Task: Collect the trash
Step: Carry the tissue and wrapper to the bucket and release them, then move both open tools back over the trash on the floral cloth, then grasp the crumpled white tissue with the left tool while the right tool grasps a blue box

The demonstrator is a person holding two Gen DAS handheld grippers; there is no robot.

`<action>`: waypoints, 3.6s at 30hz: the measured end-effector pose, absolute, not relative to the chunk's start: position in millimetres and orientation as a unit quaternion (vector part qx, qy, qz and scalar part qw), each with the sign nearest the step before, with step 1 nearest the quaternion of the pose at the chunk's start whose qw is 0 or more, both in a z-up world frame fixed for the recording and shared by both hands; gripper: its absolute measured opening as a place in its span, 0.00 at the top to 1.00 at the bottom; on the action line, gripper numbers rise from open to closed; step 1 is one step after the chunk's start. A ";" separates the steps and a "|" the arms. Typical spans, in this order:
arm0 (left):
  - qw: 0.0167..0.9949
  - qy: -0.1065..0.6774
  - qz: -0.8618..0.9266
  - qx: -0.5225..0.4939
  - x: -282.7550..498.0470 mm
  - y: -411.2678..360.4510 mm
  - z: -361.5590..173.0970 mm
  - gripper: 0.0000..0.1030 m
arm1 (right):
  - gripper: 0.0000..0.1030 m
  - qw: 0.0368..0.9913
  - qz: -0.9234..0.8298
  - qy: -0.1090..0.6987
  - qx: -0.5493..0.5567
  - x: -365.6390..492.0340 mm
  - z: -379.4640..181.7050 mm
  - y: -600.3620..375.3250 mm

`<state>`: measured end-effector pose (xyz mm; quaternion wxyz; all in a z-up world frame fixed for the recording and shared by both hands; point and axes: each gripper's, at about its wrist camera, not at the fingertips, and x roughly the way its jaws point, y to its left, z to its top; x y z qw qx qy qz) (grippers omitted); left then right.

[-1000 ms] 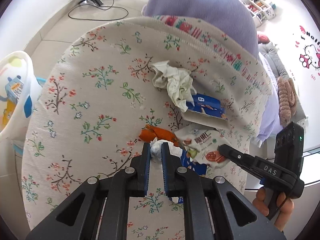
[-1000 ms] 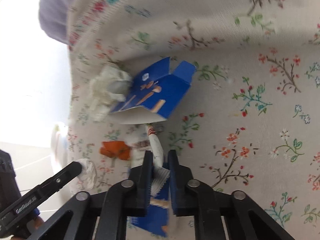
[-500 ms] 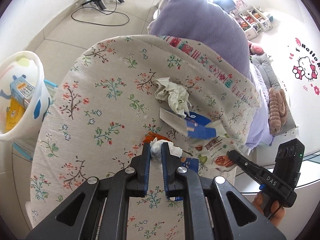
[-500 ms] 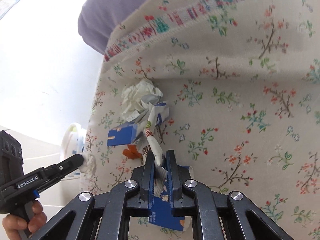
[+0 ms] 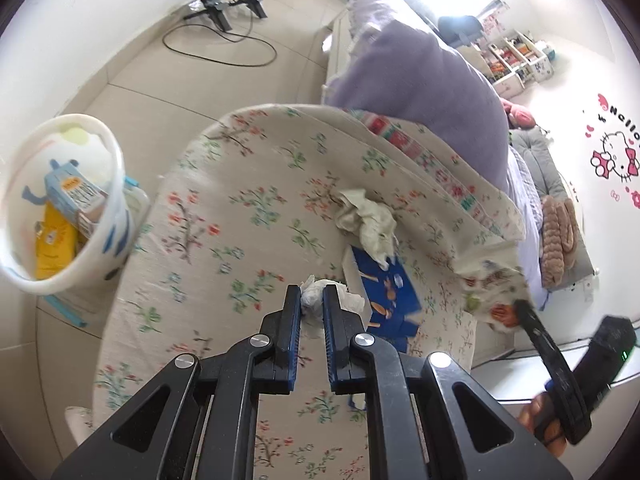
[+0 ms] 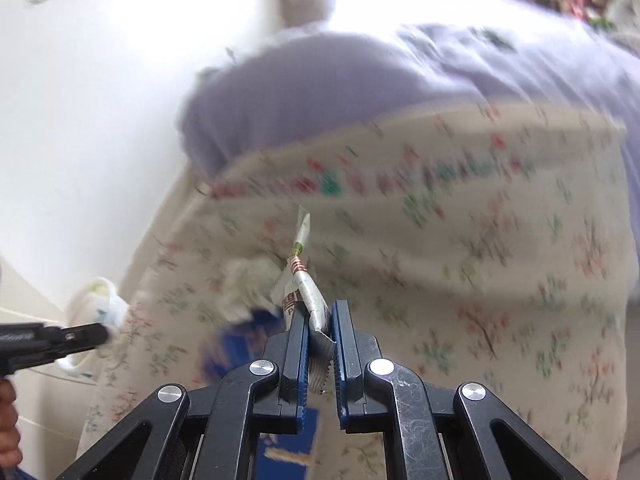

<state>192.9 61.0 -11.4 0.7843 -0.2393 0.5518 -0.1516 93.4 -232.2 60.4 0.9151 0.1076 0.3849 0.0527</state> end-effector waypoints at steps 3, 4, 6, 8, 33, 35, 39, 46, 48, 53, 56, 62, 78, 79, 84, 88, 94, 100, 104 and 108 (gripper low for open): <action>0.787 0.548 -0.141 -0.244 196.2 73.1 -9.5 0.89 | 0.91 0.921 0.061 0.373 0.088 91.4 66.1 -221.8; 0.789 0.548 -0.137 -0.241 197.0 76.6 -8.5 0.89 | 0.91 0.924 0.059 0.371 0.074 91.5 64.9 -216.7; 0.796 0.549 -0.119 -0.225 199.5 84.2 -8.5 0.89 | 0.91 0.924 0.064 0.373 0.047 94.2 57.9 -198.4; 0.796 0.555 -0.099 -0.222 202.7 96.4 -11.2 0.89 | 0.91 0.918 0.083 0.386 0.046 97.5 49.4 -185.2; 0.769 0.560 0.024 -0.308 215.4 275.2 -33.9 0.86 | 0.91 0.871 0.242 0.421 0.081 151.3 7.1 37.0; 0.758 0.573 0.032 -0.310 217.7 280.6 -40.9 0.76 | 0.91 0.865 0.245 0.429 0.084 162.6 -0.3 55.6; 0.767 0.559 0.054 -0.311 212.9 290.4 -33.6 0.56 | 0.91 0.855 0.249 0.446 0.086 180.5 -14.5 83.1; 0.789 0.536 0.061 -0.293 208.3 293.1 -13.8 0.56 | 0.87 0.834 0.269 0.468 0.118 201.8 -34.0 113.7; 0.787 0.536 0.057 -0.301 207.9 293.8 -13.3 0.56 | 0.78 0.823 0.275 0.481 0.127 208.2 -42.3 124.8; 0.783 0.536 0.051 -0.312 205.6 296.8 -13.8 0.56 | 0.58 0.830 0.264 0.482 0.095 205.5 -45.1 125.2; 0.785 0.534 0.052 -0.309 205.5 294.6 -12.4 0.56 | 0.57 0.835 0.250 0.484 0.083 197.8 -43.6 106.5; 0.783 0.538 0.033 -0.310 210.2 280.6 -10.1 0.56 | 0.53 0.837 0.231 0.489 0.083 191.6 -27.3 60.8; 0.779 0.554 -0.036 -0.291 222.2 203.7 -2.7 0.42 | 0.27 0.897 0.111 0.420 0.086 157.8 83.1 -142.4; 0.777 0.557 -0.045 -0.289 223.3 197.2 -2.9 0.41 | 0.26 0.897 0.102 0.419 0.100 155.0 81.4 -158.8; 0.766 0.570 -0.075 -0.288 231.0 159.5 -8.7 0.39 | 0.26 0.881 0.064 0.448 0.136 150.5 54.6 -204.3; 0.755 0.582 -0.104 -0.281 236.5 122.4 -14.3 0.38 | 0.26 0.864 0.060 0.477 0.150 151.1 37.5 -222.0; 0.741 0.597 -0.171 -0.256 239.7 46.9 -19.6 0.37 | 0.26 0.833 0.064 0.520 0.179 152.3 11.8 -233.3; 0.761 0.588 -0.186 -0.201 259.0 -22.3 -28.8 0.30 | 0.26 0.812 0.073 0.543 0.202 148.5 -2.8 -234.1; 0.768 0.593 -0.189 -0.150 275.5 -63.4 -46.9 0.29 | 0.26 0.806 0.074 0.553 0.197 150.1 -9.6 -227.3; 0.769 0.588 -0.191 -0.164 287.2 -80.3 -57.2 0.29 | 0.26 0.797 0.084 0.562 0.205 151.8 -16.1 -219.7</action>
